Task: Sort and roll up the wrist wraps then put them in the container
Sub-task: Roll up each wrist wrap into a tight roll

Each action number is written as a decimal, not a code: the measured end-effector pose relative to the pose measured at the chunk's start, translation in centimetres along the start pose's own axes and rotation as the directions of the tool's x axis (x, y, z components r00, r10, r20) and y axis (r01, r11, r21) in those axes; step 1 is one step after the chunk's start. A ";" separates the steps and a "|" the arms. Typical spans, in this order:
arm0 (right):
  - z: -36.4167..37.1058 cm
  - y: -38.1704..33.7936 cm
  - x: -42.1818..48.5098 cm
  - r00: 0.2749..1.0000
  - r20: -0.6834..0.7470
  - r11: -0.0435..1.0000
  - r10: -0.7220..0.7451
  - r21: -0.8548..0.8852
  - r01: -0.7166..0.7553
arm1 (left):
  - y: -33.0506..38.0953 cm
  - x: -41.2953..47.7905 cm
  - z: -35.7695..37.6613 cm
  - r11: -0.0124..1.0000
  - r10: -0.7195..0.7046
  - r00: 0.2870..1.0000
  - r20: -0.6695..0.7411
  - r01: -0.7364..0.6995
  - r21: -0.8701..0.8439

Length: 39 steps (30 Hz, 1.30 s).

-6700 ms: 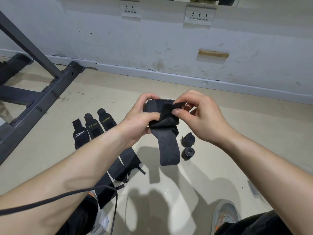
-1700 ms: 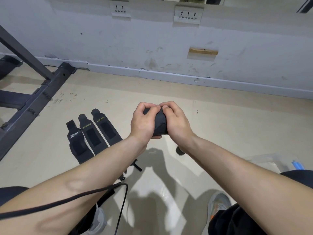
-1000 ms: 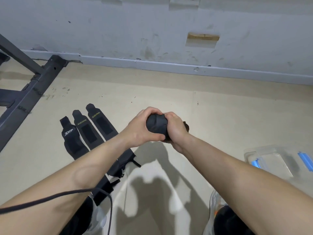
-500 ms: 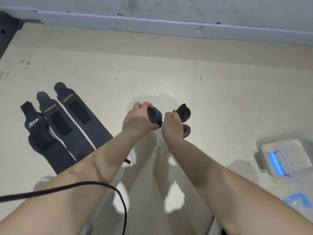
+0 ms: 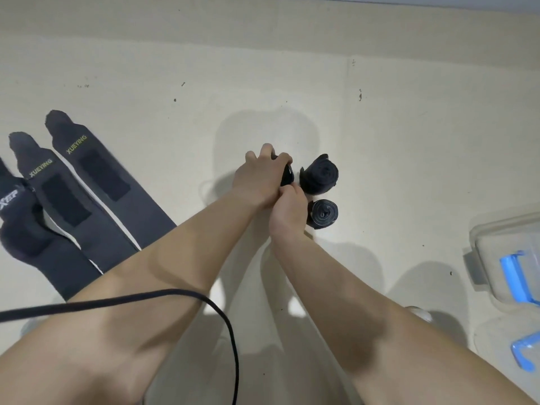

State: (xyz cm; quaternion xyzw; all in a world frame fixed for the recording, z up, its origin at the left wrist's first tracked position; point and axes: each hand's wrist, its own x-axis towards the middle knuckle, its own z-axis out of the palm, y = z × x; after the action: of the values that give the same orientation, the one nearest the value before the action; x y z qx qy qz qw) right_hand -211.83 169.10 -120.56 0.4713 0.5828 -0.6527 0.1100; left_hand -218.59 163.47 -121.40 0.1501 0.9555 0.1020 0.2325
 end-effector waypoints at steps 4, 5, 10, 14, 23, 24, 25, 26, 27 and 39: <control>-0.1 0.3 0.2 0.999 -0.027 0.998 -0.023 0.052 0.025 | 0.4 0.5 -0.4 0.999 0.022 0.999 0.045 -0.020 -0.040; -0.1 0.3 0.1 1.000 -0.023 0.998 -0.014 0.062 0.016 | 0.4 0.6 -0.5 0.999 0.022 0.998 0.054 -0.019 -0.048; 0.0 0.0 -0.1 1.000 -0.020 1.000 -0.012 0.006 0.012 | 0.7 0.9 -0.4 0.997 0.019 0.998 0.053 -0.014 -0.081; -0.2 -1.0 -1.5 0.999 -0.035 0.999 -0.006 -0.046 0.005 | 0.5 0.3 -0.6 0.989 0.015 0.998 0.058 -0.006 -0.149; -1.7 -2.5 -6.5 0.994 0.079 0.953 -0.080 -0.286 0.099 | -3.6 -7.0 -3.4 0.944 -0.173 0.984 0.043 0.178 -0.279; -1.6 -2.6 -7.2 0.991 0.101 0.943 -0.089 -0.312 0.116 | -4.5 -8.3 -3.8 0.930 -0.217 0.975 0.047 0.221 -0.295; -1.4 -2.6 -7.8 0.988 0.119 0.933 -0.098 -0.334 0.133 | -5.3 -9.7 -4.2 0.911 -0.258 0.965 0.053 0.262 -0.319; -1.1 -2.6 -8.5 0.986 0.134 0.921 -0.103 -0.362 0.145 | -6.3 -11.0 -4.4 0.889 -0.296 0.953 0.060 0.298 -0.348; -0.8 -2.5 -9.1 0.981 0.162 0.904 -0.110 -0.393 0.166 | -7.2 -12.4 -4.5 0.865 -0.330 0.942 0.066 0.330 -0.379; 7.2 3.2 -10.7 0.883 0.469 0.600 0.017 -0.711 0.366 | -17.3 -19.6 1.6 0.462 -0.651 0.733 0.195 0.587 -0.665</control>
State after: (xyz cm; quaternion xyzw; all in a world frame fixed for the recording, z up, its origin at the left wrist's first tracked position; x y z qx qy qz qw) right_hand -207.46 157.62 -115.61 0.1584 0.8128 -0.4269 0.3634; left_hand -205.33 140.93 -119.27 -0.3089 0.8426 0.3637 0.2497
